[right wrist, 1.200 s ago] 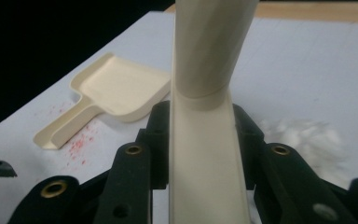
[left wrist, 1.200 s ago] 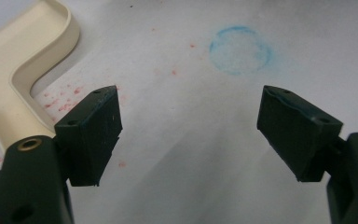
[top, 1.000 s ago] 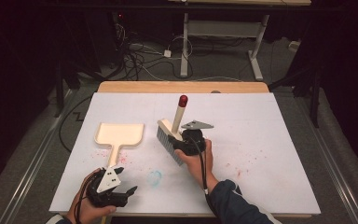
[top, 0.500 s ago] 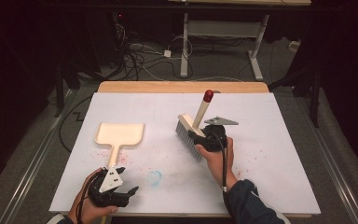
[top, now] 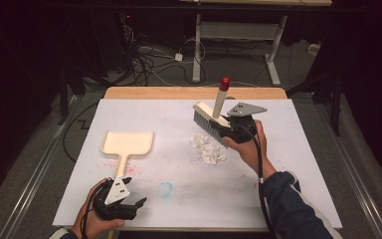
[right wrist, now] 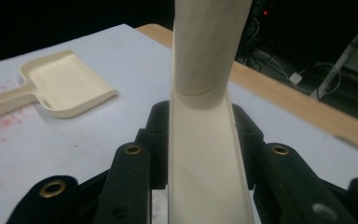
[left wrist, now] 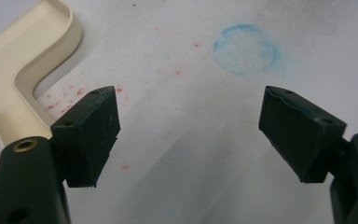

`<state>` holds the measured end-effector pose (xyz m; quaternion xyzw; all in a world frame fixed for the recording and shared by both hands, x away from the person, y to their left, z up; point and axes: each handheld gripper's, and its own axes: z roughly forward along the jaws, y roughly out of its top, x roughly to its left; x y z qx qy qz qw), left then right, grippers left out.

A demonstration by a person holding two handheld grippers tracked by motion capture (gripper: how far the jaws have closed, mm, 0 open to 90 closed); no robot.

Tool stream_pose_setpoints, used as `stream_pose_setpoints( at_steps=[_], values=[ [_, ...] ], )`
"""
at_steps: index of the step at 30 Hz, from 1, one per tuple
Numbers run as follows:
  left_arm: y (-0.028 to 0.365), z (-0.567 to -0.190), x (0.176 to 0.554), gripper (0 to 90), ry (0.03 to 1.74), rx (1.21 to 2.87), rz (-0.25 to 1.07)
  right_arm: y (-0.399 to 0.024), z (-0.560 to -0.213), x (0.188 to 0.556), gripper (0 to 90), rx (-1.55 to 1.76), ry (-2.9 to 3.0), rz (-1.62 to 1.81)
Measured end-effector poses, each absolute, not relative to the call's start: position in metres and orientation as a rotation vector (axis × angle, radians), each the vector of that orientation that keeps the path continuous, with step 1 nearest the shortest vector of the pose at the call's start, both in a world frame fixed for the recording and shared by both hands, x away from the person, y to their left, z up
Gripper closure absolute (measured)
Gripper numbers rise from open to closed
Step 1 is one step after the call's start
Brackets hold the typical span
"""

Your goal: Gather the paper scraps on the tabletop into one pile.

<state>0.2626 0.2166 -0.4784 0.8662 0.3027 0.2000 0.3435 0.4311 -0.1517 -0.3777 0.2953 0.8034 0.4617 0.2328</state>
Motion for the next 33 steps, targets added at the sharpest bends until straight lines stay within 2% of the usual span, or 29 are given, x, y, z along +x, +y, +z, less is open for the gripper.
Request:
stream_pose_setpoints(
  at_steps=[8, 14, 25, 33],
  values=[
    [0.217, -0.481, 0.267, 19.7, 0.794, 2.256, 0.534, -0.141, -0.410, 0.482, 67.5, 0.622, 2.257, 1.087],
    [0.218, -0.481, 0.265, 19.7, 0.799, 2.253, 0.529, -0.135, -0.437, 0.497, 67.5, 0.628, 2.305, 1.042],
    [0.221, -0.480, 0.262, 19.6, 0.815, 2.246, 0.540, -0.153, -0.449, 0.467, 67.3, 0.438, 2.413, 1.158],
    [0.217, -0.480, 0.262, 19.7, 0.805, 2.253, 0.537, -0.168, -0.445, 0.444, 67.4, 0.334, 2.449, 1.207]
  ],
)
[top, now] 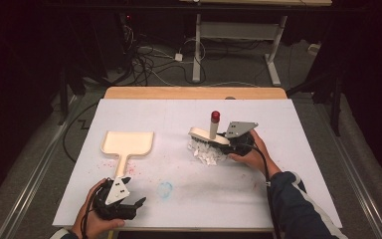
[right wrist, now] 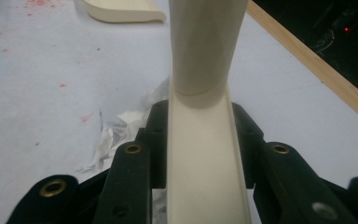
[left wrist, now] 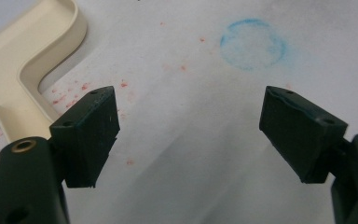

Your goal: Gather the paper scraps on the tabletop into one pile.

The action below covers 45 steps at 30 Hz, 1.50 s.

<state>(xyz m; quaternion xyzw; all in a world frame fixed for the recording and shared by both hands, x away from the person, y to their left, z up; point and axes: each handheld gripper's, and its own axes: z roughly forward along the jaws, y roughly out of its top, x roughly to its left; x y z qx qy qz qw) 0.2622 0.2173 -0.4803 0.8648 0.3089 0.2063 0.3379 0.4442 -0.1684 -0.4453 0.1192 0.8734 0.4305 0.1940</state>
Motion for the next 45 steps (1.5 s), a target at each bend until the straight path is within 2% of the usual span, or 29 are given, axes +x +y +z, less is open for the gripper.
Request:
stream_pose_setpoints(
  at_steps=[11, 18, 22, 26, 29, 40, 45],
  values=[
    [0.217, -0.479, 0.263, 19.7, 0.804, 2.251, 0.541, -0.185, -0.433, 0.438, 67.5, 0.585, 2.264, 1.273],
    [0.216, -0.478, 0.261, 19.7, 0.797, 2.255, 0.563, -0.196, -0.413, 0.417, 67.4, 0.858, 2.112, 1.159],
    [0.216, -0.478, 0.261, 19.7, 0.803, 2.257, 0.571, -0.199, -0.416, 0.406, 67.5, 1.018, 2.037, 1.091],
    [0.214, -0.477, 0.260, 19.7, 0.800, 2.256, 0.587, -0.190, -0.435, 0.399, 67.5, 1.057, 2.008, 0.936],
    [0.214, -0.476, 0.261, 19.7, 0.802, 2.253, 0.588, -0.184, -0.442, 0.397, 67.5, 1.098, 2.007, 0.956],
    [0.212, -0.478, 0.264, 19.7, 0.801, 2.258, 0.576, -0.139, -0.447, 0.390, 67.5, 1.083, 2.005, 1.020],
    [0.212, -0.478, 0.263, 19.7, 0.809, 2.256, 0.575, -0.136, -0.447, 0.387, 67.5, 1.083, 1.975, 1.074]
  ],
)
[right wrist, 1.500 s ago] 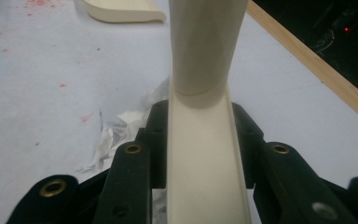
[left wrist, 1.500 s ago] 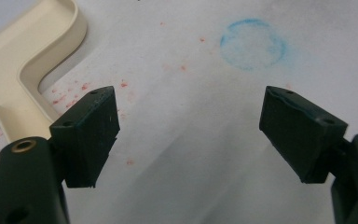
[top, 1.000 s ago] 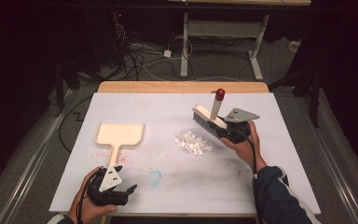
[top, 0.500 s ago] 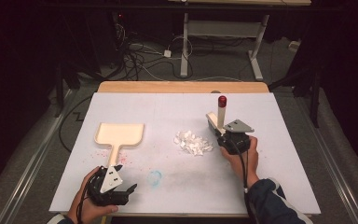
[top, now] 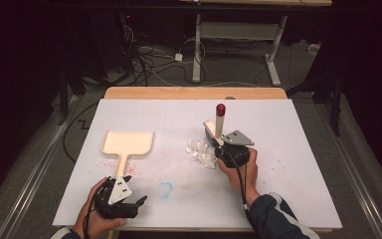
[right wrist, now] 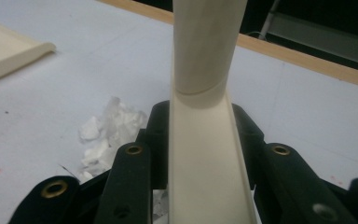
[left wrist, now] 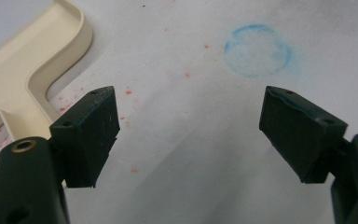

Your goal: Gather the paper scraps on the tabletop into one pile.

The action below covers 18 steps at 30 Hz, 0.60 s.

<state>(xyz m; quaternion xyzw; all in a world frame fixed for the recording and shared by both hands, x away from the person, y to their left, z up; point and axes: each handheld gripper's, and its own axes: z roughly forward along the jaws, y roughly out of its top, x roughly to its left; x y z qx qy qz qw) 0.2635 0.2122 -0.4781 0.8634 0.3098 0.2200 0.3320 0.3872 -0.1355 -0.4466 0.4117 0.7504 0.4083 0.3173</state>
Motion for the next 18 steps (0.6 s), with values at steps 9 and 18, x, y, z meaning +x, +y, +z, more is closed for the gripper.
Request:
stream_pose_setpoints(
  at_steps=[9, 18],
  values=[
    [0.215, -0.477, 0.263, 19.7, 0.822, 2.251, 0.592, -0.154, -0.429, 0.385, 67.5, 1.095, 1.924, 1.144],
    [0.219, -0.475, 0.265, 20.3, 0.849, 2.236, 0.609, -0.172, -0.412, 0.379, 67.4, 1.074, 1.917, 1.297]
  ],
)
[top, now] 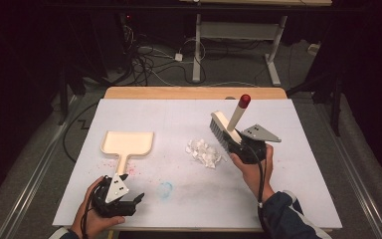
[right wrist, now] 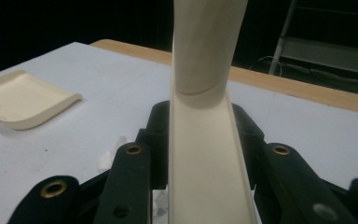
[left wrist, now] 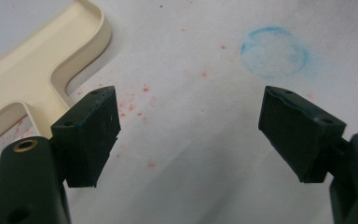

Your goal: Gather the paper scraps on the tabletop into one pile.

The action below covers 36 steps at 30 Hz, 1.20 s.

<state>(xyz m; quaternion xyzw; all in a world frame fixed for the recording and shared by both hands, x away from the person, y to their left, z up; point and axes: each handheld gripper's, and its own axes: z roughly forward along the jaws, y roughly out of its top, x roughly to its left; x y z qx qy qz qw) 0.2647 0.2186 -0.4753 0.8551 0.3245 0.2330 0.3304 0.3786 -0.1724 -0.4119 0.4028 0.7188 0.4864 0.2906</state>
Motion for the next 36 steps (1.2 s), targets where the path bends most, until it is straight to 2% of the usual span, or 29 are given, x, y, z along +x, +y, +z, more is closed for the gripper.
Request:
stream_pose_setpoints(
  at_steps=[15, 24, 36],
  values=[
    [0.234, -0.474, 0.272, 20.3, 1.019, 2.176, 0.705, -0.182, -0.390, 0.352, 67.4, 0.975, 1.941, 1.385],
    [0.244, -0.480, 0.284, 20.5, 1.123, 2.160, 0.665, -0.198, -0.394, 0.341, 67.4, 0.950, 1.966, 1.335],
    [0.256, -0.484, 0.304, 20.6, 1.277, 2.070, 0.581, -0.239, -0.395, 0.320, 67.4, 0.939, 1.948, 1.255]
  ],
)
